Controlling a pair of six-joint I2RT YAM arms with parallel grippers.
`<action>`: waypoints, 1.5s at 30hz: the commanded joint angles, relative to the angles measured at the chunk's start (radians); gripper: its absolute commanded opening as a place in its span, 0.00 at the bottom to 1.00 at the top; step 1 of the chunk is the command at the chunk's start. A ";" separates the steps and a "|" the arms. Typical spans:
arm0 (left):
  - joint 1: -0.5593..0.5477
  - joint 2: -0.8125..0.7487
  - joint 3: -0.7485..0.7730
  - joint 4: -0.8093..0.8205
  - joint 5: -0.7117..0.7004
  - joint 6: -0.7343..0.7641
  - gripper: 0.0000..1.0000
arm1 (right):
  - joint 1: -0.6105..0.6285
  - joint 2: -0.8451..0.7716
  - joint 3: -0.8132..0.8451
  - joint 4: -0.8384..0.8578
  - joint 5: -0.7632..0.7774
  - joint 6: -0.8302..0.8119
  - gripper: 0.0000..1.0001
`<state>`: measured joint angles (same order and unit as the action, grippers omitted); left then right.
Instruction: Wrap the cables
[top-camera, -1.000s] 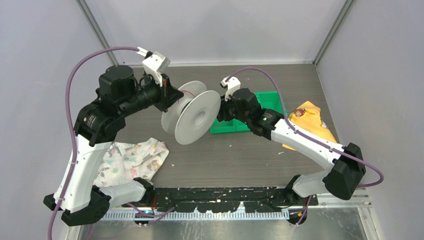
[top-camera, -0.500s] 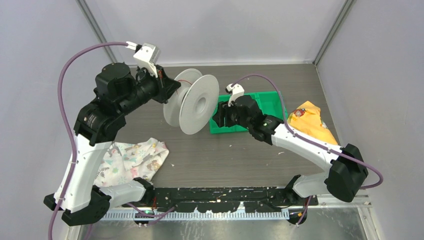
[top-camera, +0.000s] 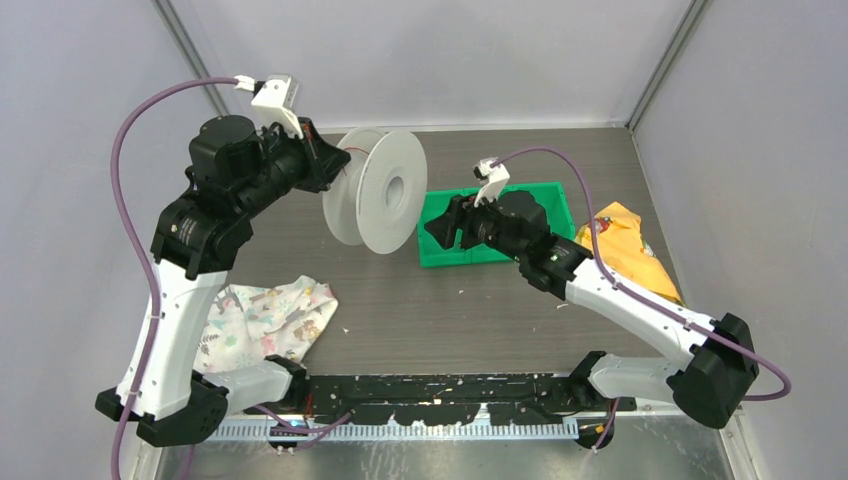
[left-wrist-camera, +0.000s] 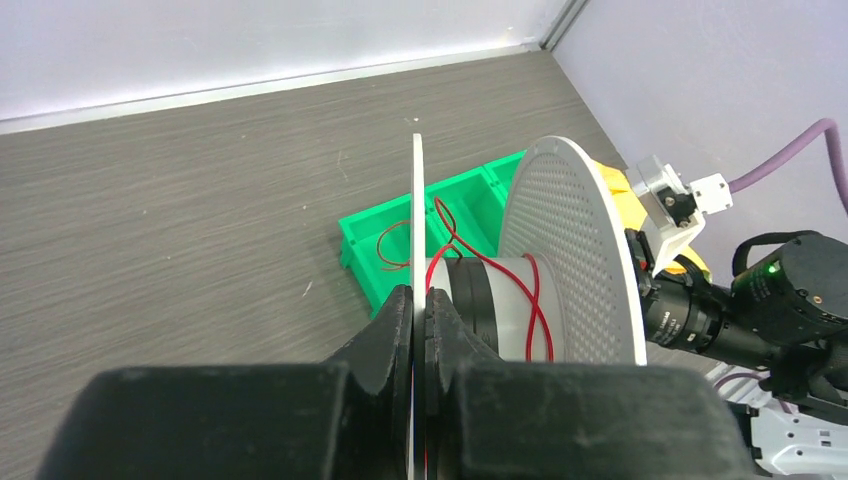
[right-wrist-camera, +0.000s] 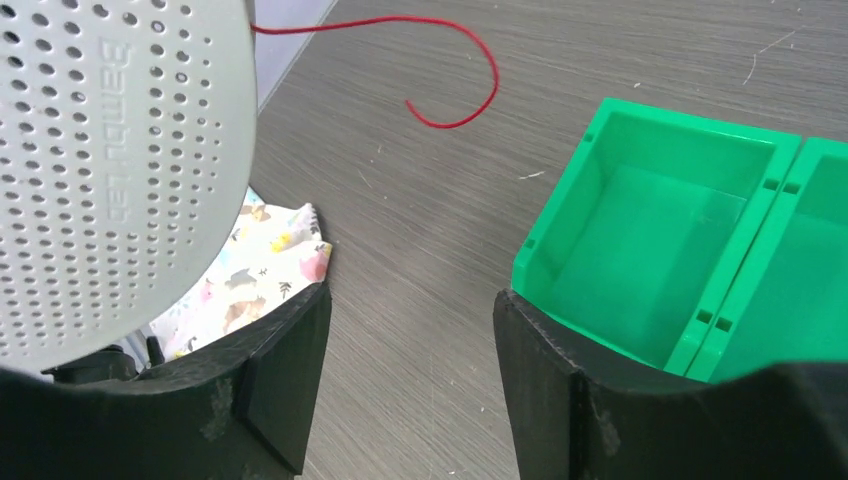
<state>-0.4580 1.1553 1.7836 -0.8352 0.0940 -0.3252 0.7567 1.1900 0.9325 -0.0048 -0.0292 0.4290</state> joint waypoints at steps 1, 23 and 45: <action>0.011 -0.021 0.036 0.129 0.048 -0.043 0.00 | -0.014 0.013 0.027 0.062 -0.004 0.015 0.67; 0.035 -0.027 0.034 0.137 0.086 -0.064 0.00 | -0.107 0.237 0.158 0.242 -0.038 0.216 0.68; 0.050 -0.043 -0.085 0.239 -0.082 -0.159 0.00 | -0.003 0.267 0.091 0.259 -0.083 0.380 0.01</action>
<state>-0.4126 1.1442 1.7470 -0.7597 0.1146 -0.4332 0.6708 1.5425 1.0237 0.2584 -0.1215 0.7639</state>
